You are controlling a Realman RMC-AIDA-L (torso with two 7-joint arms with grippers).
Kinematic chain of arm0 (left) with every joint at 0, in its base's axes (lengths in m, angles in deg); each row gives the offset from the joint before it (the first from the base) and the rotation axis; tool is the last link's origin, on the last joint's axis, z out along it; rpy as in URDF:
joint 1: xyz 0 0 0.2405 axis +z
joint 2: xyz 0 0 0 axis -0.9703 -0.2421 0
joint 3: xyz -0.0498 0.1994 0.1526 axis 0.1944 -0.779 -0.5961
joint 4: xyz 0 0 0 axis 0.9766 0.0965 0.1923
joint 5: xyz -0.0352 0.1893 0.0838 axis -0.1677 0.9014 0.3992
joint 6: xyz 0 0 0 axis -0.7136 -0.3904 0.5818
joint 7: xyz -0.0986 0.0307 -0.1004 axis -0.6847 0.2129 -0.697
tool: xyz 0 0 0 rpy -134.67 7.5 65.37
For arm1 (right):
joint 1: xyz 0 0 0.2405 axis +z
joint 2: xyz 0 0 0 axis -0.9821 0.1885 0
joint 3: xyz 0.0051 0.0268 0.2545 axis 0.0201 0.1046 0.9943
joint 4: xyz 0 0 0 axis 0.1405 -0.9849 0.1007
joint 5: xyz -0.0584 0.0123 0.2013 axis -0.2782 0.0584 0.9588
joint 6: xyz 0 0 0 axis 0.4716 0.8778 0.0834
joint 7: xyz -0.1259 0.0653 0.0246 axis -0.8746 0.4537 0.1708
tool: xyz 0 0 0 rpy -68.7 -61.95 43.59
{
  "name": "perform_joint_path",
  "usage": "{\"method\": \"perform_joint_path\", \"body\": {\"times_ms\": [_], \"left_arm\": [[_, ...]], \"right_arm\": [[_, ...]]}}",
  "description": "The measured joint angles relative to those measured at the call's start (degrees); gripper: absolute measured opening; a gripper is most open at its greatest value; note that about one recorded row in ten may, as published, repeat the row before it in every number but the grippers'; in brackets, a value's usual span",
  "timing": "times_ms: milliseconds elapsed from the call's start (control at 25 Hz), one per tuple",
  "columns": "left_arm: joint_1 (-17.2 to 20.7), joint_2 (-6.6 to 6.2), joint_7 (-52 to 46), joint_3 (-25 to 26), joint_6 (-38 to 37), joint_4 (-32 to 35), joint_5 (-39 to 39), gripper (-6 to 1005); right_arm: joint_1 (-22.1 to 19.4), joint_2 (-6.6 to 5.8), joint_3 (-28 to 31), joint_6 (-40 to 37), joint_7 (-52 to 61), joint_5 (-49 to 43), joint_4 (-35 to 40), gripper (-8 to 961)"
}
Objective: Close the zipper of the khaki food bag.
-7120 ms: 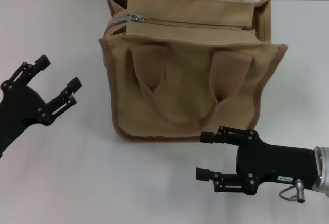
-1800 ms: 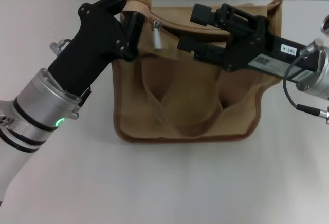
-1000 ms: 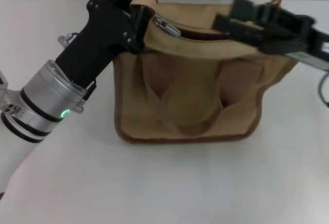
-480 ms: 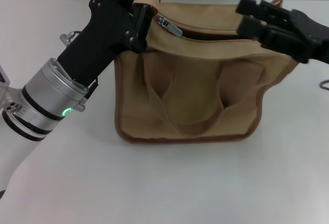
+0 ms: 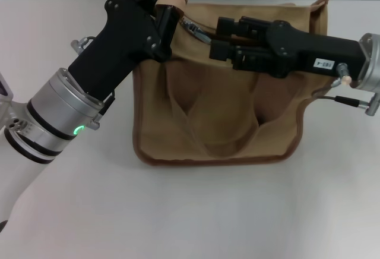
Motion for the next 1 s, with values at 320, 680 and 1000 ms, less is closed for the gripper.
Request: {"method": "perform_joint_path", "body": {"times_ms": [320, 680, 1000], "left_arm": [[-0.22, 0.04, -0.02, 0.08, 0.0, 0.07, 0.0, 43], [-0.64, 0.09, -0.05, 0.08, 0.24, 0.3, 0.0, 46], [-0.6, 0.09, -0.07, 0.08, 0.58, 0.32, -0.18, 49]], "right_arm": [[0.29, 0.08, -0.37, 1.16, -0.09, 0.02, -0.14, 766], [2.2, 0.07, -1.76, 1.27, -0.11, 0.02, -2.37, 766], [1.88, 0.09, -2.49, 0.47, 0.25, 0.07, -2.53, 766]]}}
